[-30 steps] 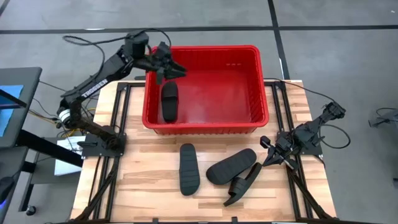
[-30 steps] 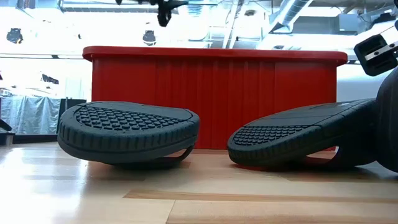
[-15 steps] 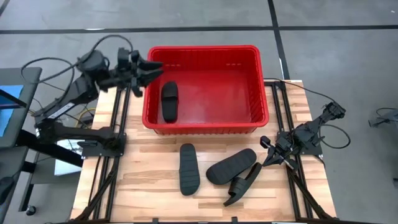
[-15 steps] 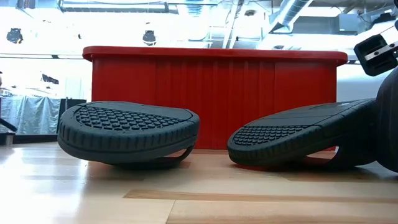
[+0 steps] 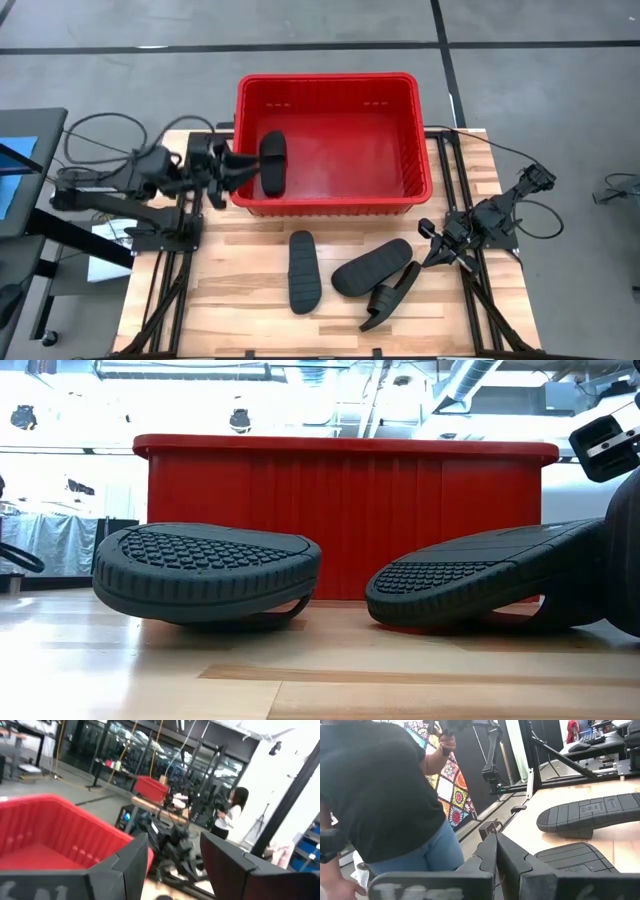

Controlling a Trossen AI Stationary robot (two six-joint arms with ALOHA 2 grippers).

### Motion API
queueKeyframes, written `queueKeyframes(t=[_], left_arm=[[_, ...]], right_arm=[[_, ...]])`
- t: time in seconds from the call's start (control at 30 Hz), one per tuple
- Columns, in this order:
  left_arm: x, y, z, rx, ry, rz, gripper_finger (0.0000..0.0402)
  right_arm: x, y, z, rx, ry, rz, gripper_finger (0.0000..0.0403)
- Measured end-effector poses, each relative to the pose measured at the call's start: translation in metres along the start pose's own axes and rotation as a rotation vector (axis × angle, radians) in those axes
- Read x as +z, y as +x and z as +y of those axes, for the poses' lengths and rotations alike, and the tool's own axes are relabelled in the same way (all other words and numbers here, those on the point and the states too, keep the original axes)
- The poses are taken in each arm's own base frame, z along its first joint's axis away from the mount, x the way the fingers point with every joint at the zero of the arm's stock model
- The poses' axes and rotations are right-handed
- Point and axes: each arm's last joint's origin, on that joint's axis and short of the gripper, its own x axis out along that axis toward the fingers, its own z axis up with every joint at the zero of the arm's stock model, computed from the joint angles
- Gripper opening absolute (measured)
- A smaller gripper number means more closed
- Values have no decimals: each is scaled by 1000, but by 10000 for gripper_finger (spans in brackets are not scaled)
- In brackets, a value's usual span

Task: Pick and place slides into bin
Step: Put the black slides into the red bin

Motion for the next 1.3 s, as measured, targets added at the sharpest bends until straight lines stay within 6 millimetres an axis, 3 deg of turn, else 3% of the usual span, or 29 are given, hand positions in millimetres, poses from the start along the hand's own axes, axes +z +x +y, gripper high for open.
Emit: queueKeyframes(t=[0.3,0.5,1.1,1.3], left_arm=[[-48,4,-49,-11,68,175,172],[-84,-4,-69,-58,202,370,172],[-129,-40,-70,-273,1084,727,172],[-162,-44,-85,-404,1451,783,168]], right_arm=[[0,0,0,0,0,0,0],[0,0,0,0,0,0,0],[0,0,0,0,0,0,0],[0,0,0,0,0,0,0]])
